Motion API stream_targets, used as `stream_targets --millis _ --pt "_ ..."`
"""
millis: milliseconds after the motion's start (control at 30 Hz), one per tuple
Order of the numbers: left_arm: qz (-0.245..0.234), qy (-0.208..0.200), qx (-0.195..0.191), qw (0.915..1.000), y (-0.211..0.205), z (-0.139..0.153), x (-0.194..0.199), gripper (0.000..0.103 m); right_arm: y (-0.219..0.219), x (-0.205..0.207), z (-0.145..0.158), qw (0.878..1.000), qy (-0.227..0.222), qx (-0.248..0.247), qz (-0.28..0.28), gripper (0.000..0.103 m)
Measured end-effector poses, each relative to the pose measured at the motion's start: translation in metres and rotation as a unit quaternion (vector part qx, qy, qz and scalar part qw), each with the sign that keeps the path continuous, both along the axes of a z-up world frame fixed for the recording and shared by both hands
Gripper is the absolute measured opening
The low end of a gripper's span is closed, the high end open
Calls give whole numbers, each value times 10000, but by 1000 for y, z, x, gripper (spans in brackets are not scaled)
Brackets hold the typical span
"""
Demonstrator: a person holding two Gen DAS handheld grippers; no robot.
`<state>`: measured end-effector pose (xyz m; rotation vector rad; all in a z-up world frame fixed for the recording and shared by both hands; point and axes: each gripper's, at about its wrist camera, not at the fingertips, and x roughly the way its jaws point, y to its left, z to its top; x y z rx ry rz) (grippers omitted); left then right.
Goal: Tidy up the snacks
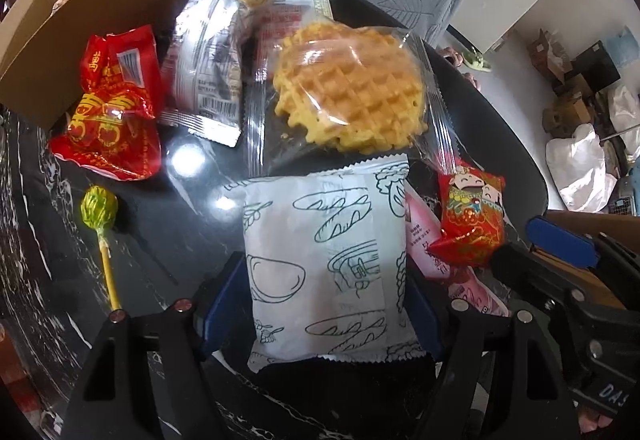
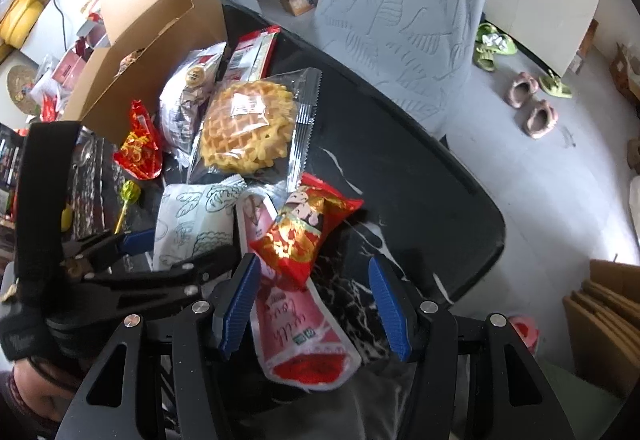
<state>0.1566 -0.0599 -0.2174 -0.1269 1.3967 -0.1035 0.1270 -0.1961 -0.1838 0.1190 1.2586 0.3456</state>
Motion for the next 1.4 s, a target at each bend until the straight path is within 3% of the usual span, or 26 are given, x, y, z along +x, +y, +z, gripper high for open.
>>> stream_targets --millis 33,67,233,567,700,967,1400 --pt "42 -65 -41 10000 2 1 0 64 1 3 -2 10000 36 23 -18 56" --pt "45 -96 -58 9999 2 2 2 61 1 6 -4 10000 82 36 -42 56" --pt "-23 -151 38 9999 4 5 7 56 6 19 -9 9998 193 28 -78 56" --pt "237 -114 161 9995 39 16 0 55 22 27 -21 9992 369 -179 2 55" --pt "302 -156 183 9993 48 23 -7 55 28 25 -20 9988 276 -386 101 34" --pt "351 -311 113 9988 61 43 -28 55 24 13 -10 9994 253 -229 90 32" --pt "242 -609 -32 9978 60 84 -84 55 33 -47 29 9992 -49 -27 391 32"
